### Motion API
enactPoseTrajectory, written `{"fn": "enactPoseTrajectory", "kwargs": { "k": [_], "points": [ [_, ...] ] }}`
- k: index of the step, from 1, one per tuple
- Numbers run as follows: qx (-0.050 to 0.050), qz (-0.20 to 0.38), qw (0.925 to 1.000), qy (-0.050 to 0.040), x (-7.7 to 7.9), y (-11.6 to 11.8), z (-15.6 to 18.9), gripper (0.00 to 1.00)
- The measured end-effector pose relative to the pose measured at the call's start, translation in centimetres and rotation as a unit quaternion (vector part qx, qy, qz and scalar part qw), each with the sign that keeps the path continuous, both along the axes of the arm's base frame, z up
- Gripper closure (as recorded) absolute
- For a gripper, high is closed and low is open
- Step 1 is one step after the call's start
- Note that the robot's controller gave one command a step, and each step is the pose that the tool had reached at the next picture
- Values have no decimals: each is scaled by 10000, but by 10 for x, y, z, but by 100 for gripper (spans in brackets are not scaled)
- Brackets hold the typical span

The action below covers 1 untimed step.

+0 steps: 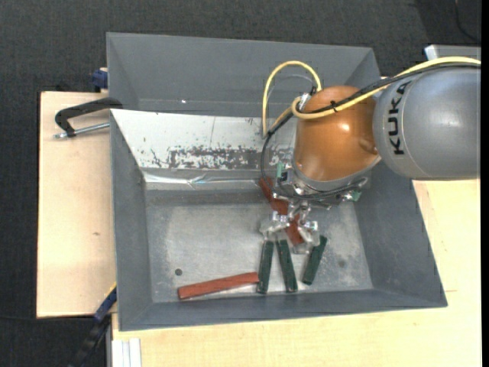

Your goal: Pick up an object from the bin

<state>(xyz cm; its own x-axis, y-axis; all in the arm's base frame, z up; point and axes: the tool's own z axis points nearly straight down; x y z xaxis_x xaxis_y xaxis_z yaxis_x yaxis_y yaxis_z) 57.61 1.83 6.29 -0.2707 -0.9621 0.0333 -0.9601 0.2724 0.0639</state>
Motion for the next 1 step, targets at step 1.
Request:
{"fn": "enactPoseTrajectory", "kwargs": {
  "k": [1],
  "points": [
    [85, -159, 9991, -377, -5, 18, 162, 100]
  ]
}}
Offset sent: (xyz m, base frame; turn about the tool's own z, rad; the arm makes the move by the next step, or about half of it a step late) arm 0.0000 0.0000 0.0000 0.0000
